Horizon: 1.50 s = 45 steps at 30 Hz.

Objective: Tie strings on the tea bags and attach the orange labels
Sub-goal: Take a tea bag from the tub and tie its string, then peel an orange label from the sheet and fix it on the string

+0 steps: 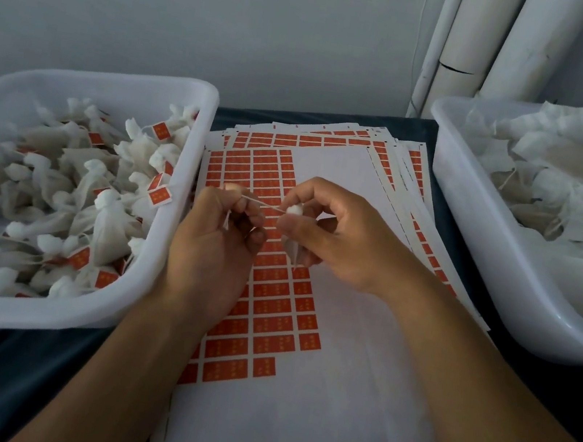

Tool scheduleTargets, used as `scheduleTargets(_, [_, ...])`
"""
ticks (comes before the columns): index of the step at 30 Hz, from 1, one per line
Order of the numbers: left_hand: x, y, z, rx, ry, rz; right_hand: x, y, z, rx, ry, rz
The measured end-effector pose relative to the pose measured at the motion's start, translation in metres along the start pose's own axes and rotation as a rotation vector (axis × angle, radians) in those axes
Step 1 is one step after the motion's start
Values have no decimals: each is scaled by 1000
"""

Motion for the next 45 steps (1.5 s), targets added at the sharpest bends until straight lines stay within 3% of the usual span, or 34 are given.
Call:
scheduleTargets(9, [15, -2, 2, 28, 255, 661, -8, 19, -3, -131, -88, -218])
scheduleTargets(14, [2, 9, -11, -154, 187, 800, -3, 12, -10, -123, -65, -376])
scheduleTargets(22, [7, 6, -45, -116, 101, 1134, 8, -7, -34, -145, -30, -536])
scheduleTargets(26, [6, 6, -78, -190, 36, 1315, 7, -17, -58, -180, 1, -556])
scheduleTargets(28, [-2, 3, -96, -248, -83, 1443, 2, -22, -73, -207, 0, -519])
scheduleTargets(31, [-14, -17, -125, -261, -387, 1620, -11, -33, -95, -232, -25, -413])
scheduleTargets(33, [-15, -25, -141, -300, -469, 1696, -18, -38, -107, -245, -47, -363])
scheduleTargets(39, [-12, -32, -163, -512, -459, 1962, -29, -35, -127, -353, -131, -284])
scheduleTargets(43, [-11, -31, -163, -327, -490, 1823, -28, -38, -132, -378, -200, -279])
scheduleTargets(45, [-8, -22, -160, -320, -478, 1799, -26, -43, -137, -387, -203, -260])
Point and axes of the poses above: each hand's wrist, its own z-axis towards the middle knuckle, its own x-axis out of the back of the hand, y = z × x, the point moved 8 cm from there along z, towards the middle knuckle, and after that the axes turned 11 degrees about x, right-handed, at the moved point
